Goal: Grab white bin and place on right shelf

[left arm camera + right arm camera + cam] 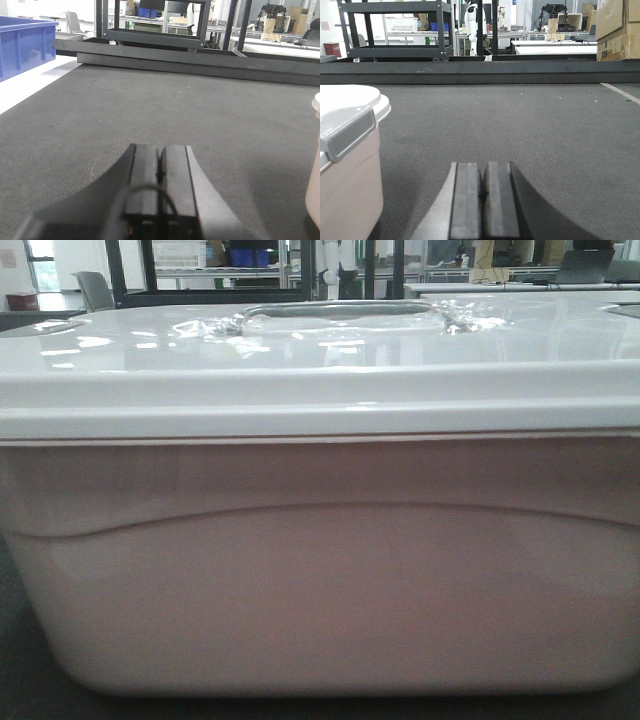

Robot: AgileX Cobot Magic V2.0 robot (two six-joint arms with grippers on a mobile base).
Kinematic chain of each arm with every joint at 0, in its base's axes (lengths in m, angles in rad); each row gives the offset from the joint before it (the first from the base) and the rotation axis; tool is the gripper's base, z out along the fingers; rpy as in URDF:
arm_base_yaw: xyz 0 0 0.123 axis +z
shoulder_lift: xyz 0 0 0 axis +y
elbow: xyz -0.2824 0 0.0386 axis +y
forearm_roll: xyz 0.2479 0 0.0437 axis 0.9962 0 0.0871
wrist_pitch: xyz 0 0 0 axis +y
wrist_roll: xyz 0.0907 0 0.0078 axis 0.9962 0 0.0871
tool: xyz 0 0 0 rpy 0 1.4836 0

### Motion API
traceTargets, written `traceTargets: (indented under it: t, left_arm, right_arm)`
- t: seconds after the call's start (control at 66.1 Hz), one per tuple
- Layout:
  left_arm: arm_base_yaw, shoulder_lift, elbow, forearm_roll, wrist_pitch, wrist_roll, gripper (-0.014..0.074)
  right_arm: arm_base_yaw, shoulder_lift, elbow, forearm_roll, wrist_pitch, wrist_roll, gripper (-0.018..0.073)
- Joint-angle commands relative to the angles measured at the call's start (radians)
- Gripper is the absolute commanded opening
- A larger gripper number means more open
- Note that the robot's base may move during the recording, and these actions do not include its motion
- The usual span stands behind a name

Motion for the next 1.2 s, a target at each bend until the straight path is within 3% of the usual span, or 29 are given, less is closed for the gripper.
traceTargets:
  t: [0.0, 0.863, 0.953, 1.09, 1.18]
  left_arm:
    - [-0.008, -0.010, -0.001, 0.001, -0.095, -0.001, -0.0118]
    - [-0.008, -0.010, -0.001, 0.003, -0.100, -0.001, -0.0118]
    - [-0.008, -0.010, -0.001, 0.033, -0.100, -0.001, -0.0118]
    - [-0.008, -0.010, -0.045, 0.045, -0.098, -0.001, -0.0118]
    - [-0.008, 0.000, -0.133, 0.032, -0.041, -0.001, -0.0118]
  right_arm:
    - [-0.006, -0.019, 0.001, -0.007, -0.092, -0.001, 0.0056]
    - [-0.006, -0.019, 0.001, -0.020, -0.098, -0.017, 0.0056]
    - [-0.006, -0.019, 0.001, -0.020, -0.098, -0.017, 0.0056]
    - [-0.006, -0.019, -0.022, -0.020, -0.098, -0.017, 0.0056]
    - [-0.006, -0.018, -0.106, -0.019, -0.024, -0.017, 0.0056]
